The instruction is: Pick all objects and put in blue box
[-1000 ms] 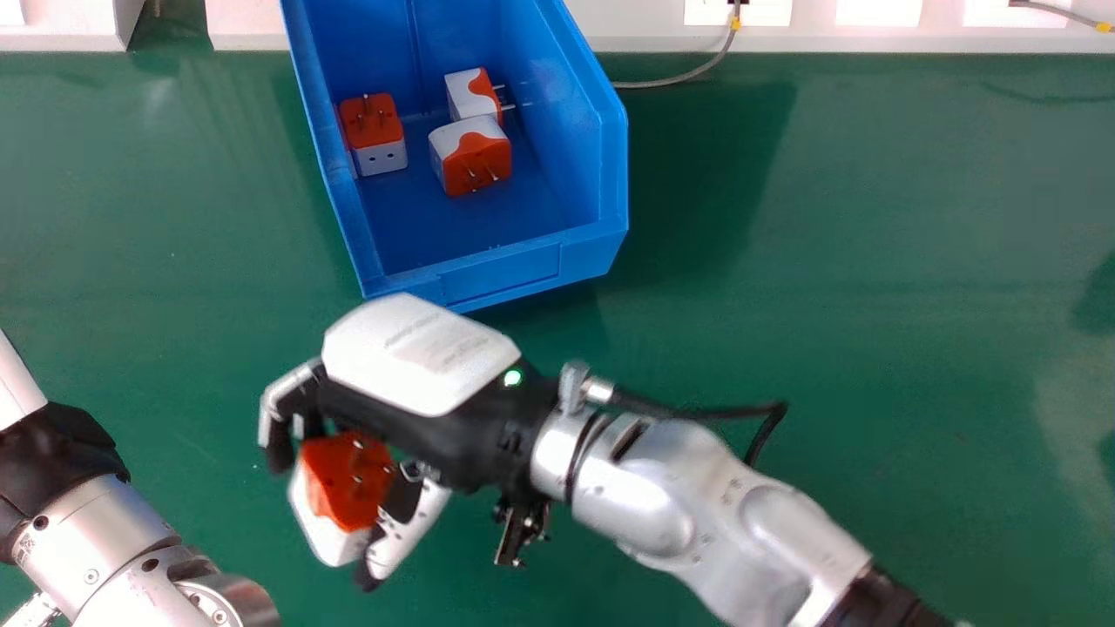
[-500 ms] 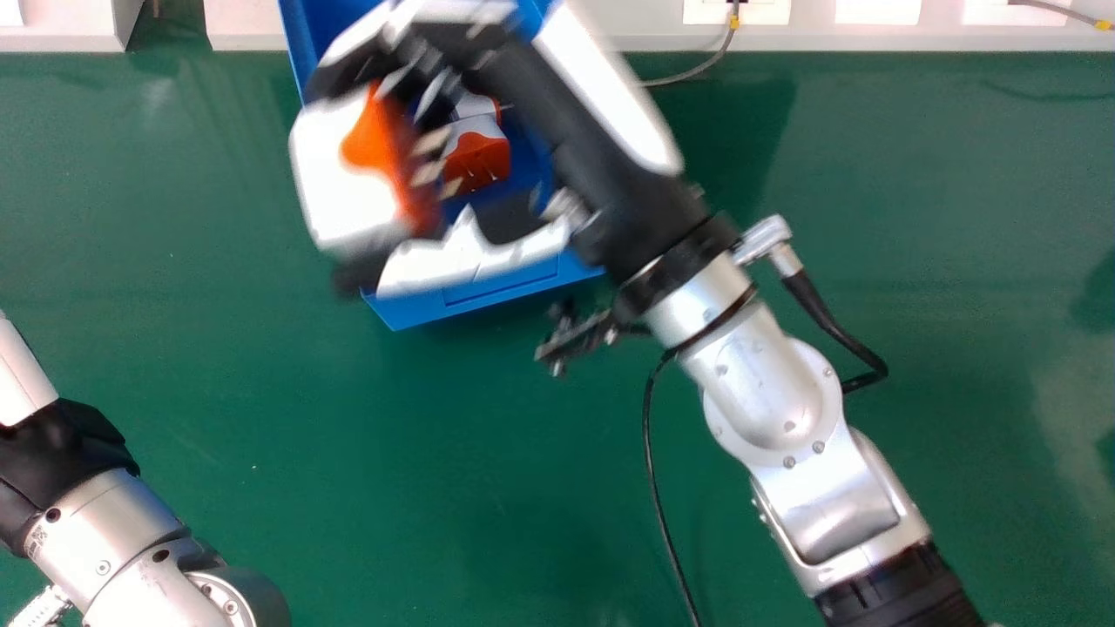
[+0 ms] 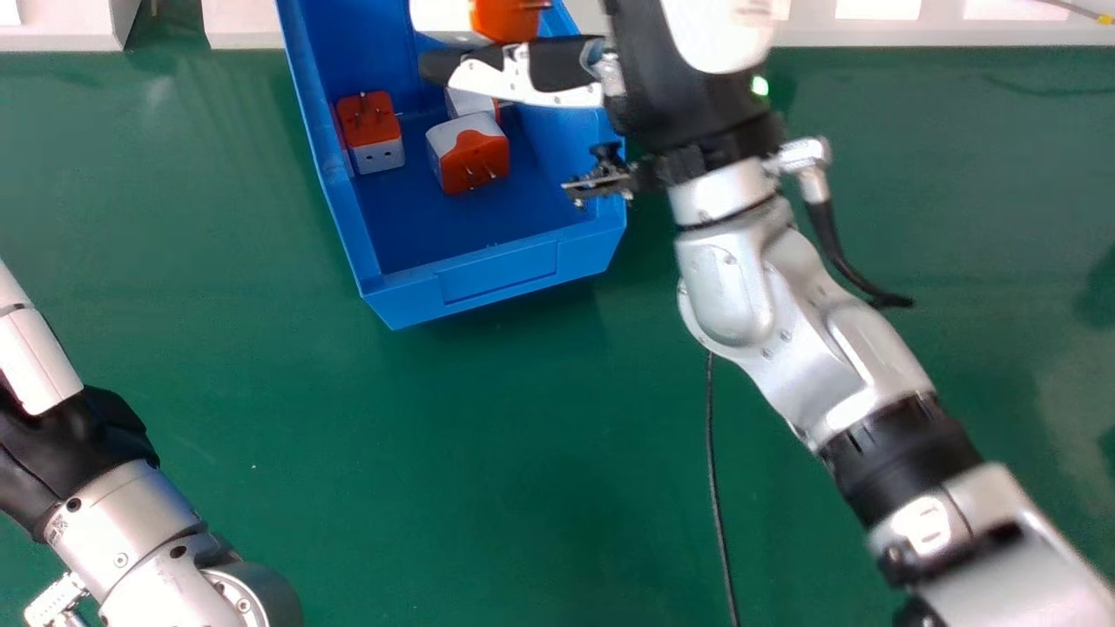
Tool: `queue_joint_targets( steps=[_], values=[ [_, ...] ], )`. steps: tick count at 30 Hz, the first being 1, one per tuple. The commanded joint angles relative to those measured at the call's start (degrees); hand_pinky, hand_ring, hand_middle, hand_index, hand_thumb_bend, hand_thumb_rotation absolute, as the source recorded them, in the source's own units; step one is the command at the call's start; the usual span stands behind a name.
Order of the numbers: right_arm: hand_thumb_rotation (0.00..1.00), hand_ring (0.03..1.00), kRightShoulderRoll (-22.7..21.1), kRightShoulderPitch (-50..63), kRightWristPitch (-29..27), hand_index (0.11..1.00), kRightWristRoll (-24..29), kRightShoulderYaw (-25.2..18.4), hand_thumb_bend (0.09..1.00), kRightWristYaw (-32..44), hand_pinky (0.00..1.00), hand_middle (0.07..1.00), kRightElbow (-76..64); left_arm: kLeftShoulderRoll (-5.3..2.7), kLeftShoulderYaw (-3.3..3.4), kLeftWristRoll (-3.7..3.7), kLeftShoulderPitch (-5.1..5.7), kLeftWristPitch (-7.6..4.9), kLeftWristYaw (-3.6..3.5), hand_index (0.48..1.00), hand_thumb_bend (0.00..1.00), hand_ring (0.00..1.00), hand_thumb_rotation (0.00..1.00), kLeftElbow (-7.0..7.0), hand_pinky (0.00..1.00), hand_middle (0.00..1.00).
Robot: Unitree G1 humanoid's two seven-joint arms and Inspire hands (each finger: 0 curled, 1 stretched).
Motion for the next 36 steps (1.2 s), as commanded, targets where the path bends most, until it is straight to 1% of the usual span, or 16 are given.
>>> queue_joint_targets(
  steps=[1, 4, 6, 9, 13, 18, 19, 21, 22, 24, 25, 26, 29, 32, 34, 36],
  values=[
    [0.0, 0.423, 0.1, -5.1, -0.3, 0.501, -1.0, 1.9, 0.5, -2.9, 0.37, 0.482, 4.7, -5.49, -1.26, 1.17, 1.21, 0.02, 0.17, 0.973, 0.52, 0.99, 0.84, -1.39, 0.94, 0.99],
    [0.0, 0.423, 0.5, -7.9, 0.1, 0.499, -2.5, 4.9, 0.5, -4.1, 0.37, 0.487, 11.3, -5.51, -1.81, 0.6, 1.49, -0.13, -0.01, 0.974, 0.52, 0.99, 0.85, -1.47, 0.95, 0.99],
    [0.0, 0.429, 0.7, -9.3, 0.5, 0.496, -3.2, 6.8, 0.5, -4.7, 0.36, 0.492, 14.4, -5.63, -2.12, 0.56, 1.53, -0.18, 0.05, 0.976, 0.52, 0.99, 0.85, -1.59, 0.95, 1.0],
    [0.0, 0.434, 1.3, -10.8, 1.2, 0.496, -3.6, 8.9, 0.499, -5.5, 0.35, 0.497, 18.1, -5.41, -2.37, 0.31, 1.62, -0.54, -0.07, 0.979, 0.52, 0.99, 0.85, -1.53, 0.95, 1.0],
    [0.0, 0.44, 1.7, -11.6, 1.5, 0.507, -3.3, 10.5, 0.496, -6.1, 0.33, 0.515, 20.3, -5.31, -2.27, 0.24, 1.77, -0.17, 0.17, 0.981, 0.51, 1.0, 0.86, -1.64, 0.96, 1.0],
    [0.0, 0.444, 1.8, -11.8, 2.1, 0.508, -2.2, 11.1, 0.495, -4.8, 0.32, 0.523, 20.9, -5.29, -2.16, 0.35, 1.92, -0.21, 0.39, 0.984, 0.51, 1.0, 0.87, -1.49, 0.96, 1.0],
    [0.0, 0.442, 1.9, -11.8, 2.8, 0.519, -1.9, 10.9, 0.494, -3.9, 0.32, 0.521, 20.7, -5.25, -2.12, 0.18, 1.88, -0.16, 0.36, 0.984, 0.52, 1.0, 0.87, -1.46, 0.96, 1.0],
    [0.0, 0.469, 1.8, -11.4, 5.0, 0.524, -1.8, 10.9, 0.489, -1.8, 0.33, 0.571, 19.5, -5.16, -2.13, -0.03, 1.87, -0.11, 0.26, 0.982, 0.51, 1.0, 0.87, -1.42, 0.97, 1.0],
    [0.0, 0.507, 1.6, -11.0, 6.4, 0.51, -1.9, 11.1, 0.484, -0.4, 0.36, 0.643, 18.4, -5.25, -2.21, -0.12, 1.82, -0.15, 0.27, 0.982, 0.51, 1.0, 0.87, -1.44, 0.97, 1.0],
    [0.02, 0.774, 1.4, -10.2, 9.3, 0.741, -2.5, 11.5, 0.771, 1.3, 0.58, 0.871, 16.3, -5.34, -2.26, -0.24, 1.69, -0.29, 0.3, 0.983, 0.5, 1.0, 0.87, -1.37, 0.98, 1.0],
    [0.04, 0.876, 1.4, -9.8, 10.4, 0.829, -2.6, 11.6, 0.857, 2.0, 0.68, 0.934, 15.3, -5.35, -2.26, -0.27, 1.64, -0.32, 0.32, 0.983, 0.5, 1.0, 0.86, -1.35, 0.97, 1.0],
    [0.05, 0.928, 1.4, -9.4, 11.6, 0.873, -2.7, 11.7, 0.902, 2.5, 0.73, 0.967, 14.5, -5.36, -2.25, -0.26, 1.62, -0.28, 0.36, 0.982, 0.5, 1.0, 0.86, -1.34, 0.97, 1.0],
    [0.11, 0.991, 1.7, -8.5, 15.7, 0.978, -3.1, 12.1, 0.963, 3.6, 0.87, 0.996, 12.4, -5.25, -2.36, 0.04, 1.8, -0.21, 0.31, 0.991, 0.49, 1.0, 0.87, -1.47, 0.98, 1.0],
    [0.12, 0.993, 1.9, -8.0, 18.0, 0.982, -2.9, 12.3, 0.965, 3.8, 0.9, 0.997, 11.0, -5.15, -2.52, 0.33, 2.05, -0.2, 0.21, 0.99, 0.49, 1.0, 0.87, -1.61, 0.98, 1.0],
    [0.16, 0.999, 1.9, -7.8, 18.5, 0.996, -2.7, 12.4, 0.992, 3.8, 0.97, 1.0, 10.3, -5.23, -2.57, -0.05, 2.06, -0.13, 0.11, 0.99, 0.5, 1.0, 0.87, -1.69, 0.98, 1.0],
    [0.18, 1.0, 1.8, -7.7, 18.8, 0.999, -2.5, 12.4, 0.999, 4.0, 0.99, 1.0, 9.8, -5.29, -2.6, -0.03, 1.99, -0.24, 0.15, 0.988, 0.5, 1.0, 0.86, -1.61, 0.98, 1.0]
  ],
)
